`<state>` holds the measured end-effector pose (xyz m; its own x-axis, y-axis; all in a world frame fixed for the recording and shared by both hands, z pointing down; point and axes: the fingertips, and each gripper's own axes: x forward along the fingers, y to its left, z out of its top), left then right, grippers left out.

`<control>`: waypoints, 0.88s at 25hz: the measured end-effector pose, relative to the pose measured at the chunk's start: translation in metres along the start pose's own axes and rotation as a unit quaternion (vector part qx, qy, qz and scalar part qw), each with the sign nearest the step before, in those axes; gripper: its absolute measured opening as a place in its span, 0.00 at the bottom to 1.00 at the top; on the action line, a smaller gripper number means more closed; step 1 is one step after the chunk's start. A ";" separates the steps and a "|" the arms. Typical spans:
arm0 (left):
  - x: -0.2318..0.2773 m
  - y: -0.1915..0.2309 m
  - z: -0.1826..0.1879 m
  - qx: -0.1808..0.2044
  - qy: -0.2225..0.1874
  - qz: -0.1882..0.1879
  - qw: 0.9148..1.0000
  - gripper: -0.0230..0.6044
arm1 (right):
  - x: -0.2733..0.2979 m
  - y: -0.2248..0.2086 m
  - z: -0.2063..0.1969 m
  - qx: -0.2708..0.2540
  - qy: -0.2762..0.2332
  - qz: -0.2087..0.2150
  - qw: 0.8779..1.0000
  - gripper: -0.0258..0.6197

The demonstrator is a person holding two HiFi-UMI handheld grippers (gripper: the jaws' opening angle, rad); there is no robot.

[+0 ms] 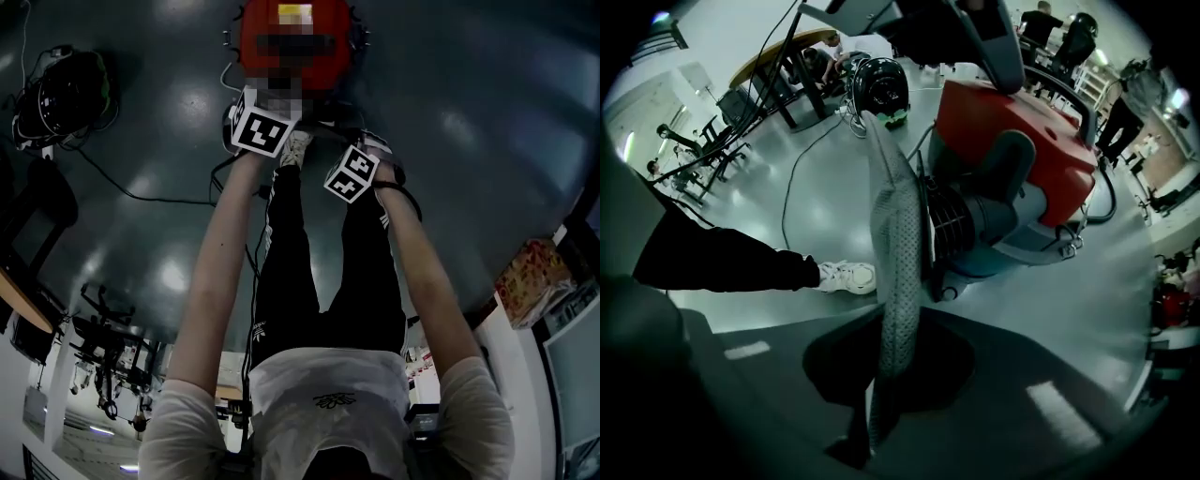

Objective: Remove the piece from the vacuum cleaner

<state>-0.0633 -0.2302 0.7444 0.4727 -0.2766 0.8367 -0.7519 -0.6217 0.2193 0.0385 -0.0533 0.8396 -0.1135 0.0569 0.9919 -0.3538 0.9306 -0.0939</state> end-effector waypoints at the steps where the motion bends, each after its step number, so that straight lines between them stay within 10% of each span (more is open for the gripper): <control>1: 0.000 0.000 0.000 0.000 0.000 -0.001 1.000 0.04 | 0.000 0.002 0.001 0.000 -0.002 0.001 1.000 0.09; 22: 0.000 0.000 0.001 0.003 0.008 -0.010 1.000 0.04 | -0.006 0.020 0.005 -0.003 -0.020 0.024 1.000 0.09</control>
<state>-0.0628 -0.2304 0.7439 0.4792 -0.2526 0.8406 -0.7396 -0.6318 0.2319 0.0279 -0.0367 0.8316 -0.1662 0.0866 0.9823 -0.3412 0.9296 -0.1397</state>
